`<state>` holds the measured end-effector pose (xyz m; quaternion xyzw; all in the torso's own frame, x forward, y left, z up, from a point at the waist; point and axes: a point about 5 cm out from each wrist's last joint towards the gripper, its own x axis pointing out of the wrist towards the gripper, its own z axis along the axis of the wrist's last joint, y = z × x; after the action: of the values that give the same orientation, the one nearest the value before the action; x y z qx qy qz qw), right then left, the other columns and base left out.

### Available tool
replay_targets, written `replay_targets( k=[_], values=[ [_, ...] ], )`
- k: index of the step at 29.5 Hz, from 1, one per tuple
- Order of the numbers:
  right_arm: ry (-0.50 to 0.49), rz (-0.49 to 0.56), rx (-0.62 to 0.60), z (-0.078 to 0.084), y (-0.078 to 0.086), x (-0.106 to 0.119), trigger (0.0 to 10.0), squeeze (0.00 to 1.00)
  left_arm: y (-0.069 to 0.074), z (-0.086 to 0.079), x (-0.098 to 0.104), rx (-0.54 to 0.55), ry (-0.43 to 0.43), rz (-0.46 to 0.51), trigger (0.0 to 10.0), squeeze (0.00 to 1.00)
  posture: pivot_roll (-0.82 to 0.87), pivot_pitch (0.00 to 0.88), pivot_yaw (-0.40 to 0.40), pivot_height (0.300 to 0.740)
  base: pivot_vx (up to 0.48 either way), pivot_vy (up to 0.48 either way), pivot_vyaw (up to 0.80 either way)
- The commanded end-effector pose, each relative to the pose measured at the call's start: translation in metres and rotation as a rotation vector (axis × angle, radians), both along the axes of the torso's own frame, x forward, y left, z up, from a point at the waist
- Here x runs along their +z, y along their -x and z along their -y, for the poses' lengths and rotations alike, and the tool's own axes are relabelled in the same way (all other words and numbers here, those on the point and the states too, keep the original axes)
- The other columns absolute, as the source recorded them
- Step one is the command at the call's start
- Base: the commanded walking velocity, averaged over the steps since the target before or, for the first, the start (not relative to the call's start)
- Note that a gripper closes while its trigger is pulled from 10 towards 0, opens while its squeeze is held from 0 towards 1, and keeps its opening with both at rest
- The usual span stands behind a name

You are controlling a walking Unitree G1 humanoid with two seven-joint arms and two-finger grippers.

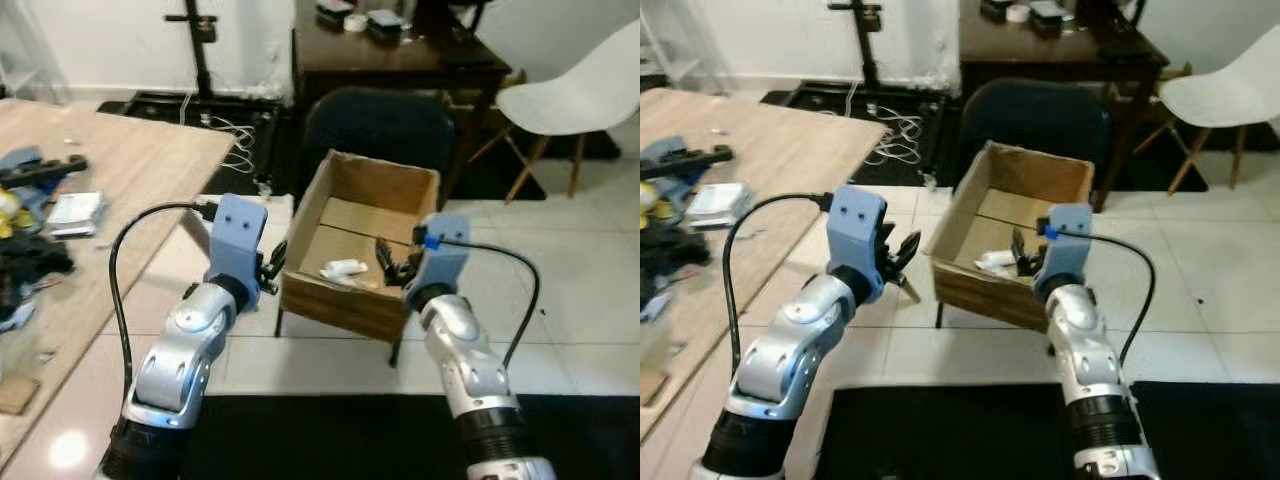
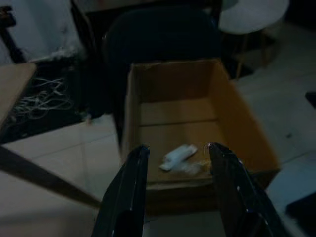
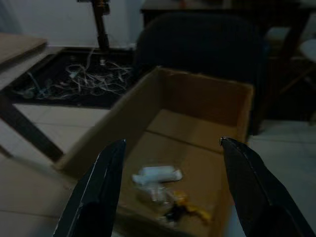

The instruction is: Picking trash to rubbish bin

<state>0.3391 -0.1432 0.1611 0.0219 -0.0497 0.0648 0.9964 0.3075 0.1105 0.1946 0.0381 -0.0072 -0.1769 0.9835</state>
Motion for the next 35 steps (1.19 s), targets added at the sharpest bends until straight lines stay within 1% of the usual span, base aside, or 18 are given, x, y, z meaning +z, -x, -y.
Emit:
replay_targets(
  k=[1, 8, 13, 15, 17, 21, 25, 35],
  values=[
    [-0.001, -0.022, 0.010, -0.0020, 0.0023, -0.0053, 10.0, 0.00, 0.0009, -0.0005, -0.0076, 0.005, 0.028, -0.065, 10.0, 0.00, 0.12, 0.110, -0.024, 0.740, 0.000, 0.000, 0.00],
    [0.000, -0.025, 0.009, -0.0013, 0.0029, -0.0060, 10.0, 0.00, 0.0015, -0.0001, -0.0092, -0.008, 0.009, -0.069, 10.0, 0.00, 0.12, 0.113, -0.025, 0.740, 0.000, 0.472, 0.00],
    [0.001, -0.032, 0.008, -0.0008, 0.0034, -0.0070, 10.0, 0.00, 0.0015, -0.0008, -0.0109, 0.000, 0.009, -0.082, 10.0, 0.00, 0.12, 0.113, -0.025, 0.740, 0.000, 0.472, 0.00],
    [0.001, -0.033, 0.008, -0.0006, 0.0036, -0.0072, 10.0, 0.00, 0.0013, -0.0020, -0.0100, 0.013, 0.004, -0.073, 10.0, 0.00, 0.12, 0.113, -0.025, 0.740, 0.000, 0.431, 0.00],
    [0.002, -0.033, 0.007, -0.0003, 0.0037, -0.0073, 10.0, 0.00, 0.0009, -0.0026, -0.0110, 0.015, 0.013, -0.089, 10.0, 0.00, 0.12, 0.113, -0.025, 0.740, 0.000, 0.000, 0.00],
    [0.002, -0.032, 0.005, 0.0005, 0.0040, -0.0072, 10.0, 0.00, 0.0012, -0.0015, -0.0102, 0.007, -0.019, -0.059, 10.0, 0.00, 0.12, 0.113, -0.025, 0.740, 0.000, 0.000, 0.00],
    [0.000, -0.031, 0.004, 0.0004, 0.0040, -0.0072, 10.0, 0.00, 0.0010, -0.0019, -0.0077, 0.016, -0.001, -0.030, 10.0, 0.00, 0.12, 0.122, -0.020, 0.740, 0.000, 0.000, 0.00],
    [-0.003, -0.029, 0.000, 0.0008, 0.0025, -0.0058, 10.0, 0.00, -0.0005, -0.0033, -0.0042, 0.025, 0.015, -0.019, 10.0, 0.00, 0.13, 0.124, -0.021, 0.740, 0.000, 0.000, 0.00]
  ],
)
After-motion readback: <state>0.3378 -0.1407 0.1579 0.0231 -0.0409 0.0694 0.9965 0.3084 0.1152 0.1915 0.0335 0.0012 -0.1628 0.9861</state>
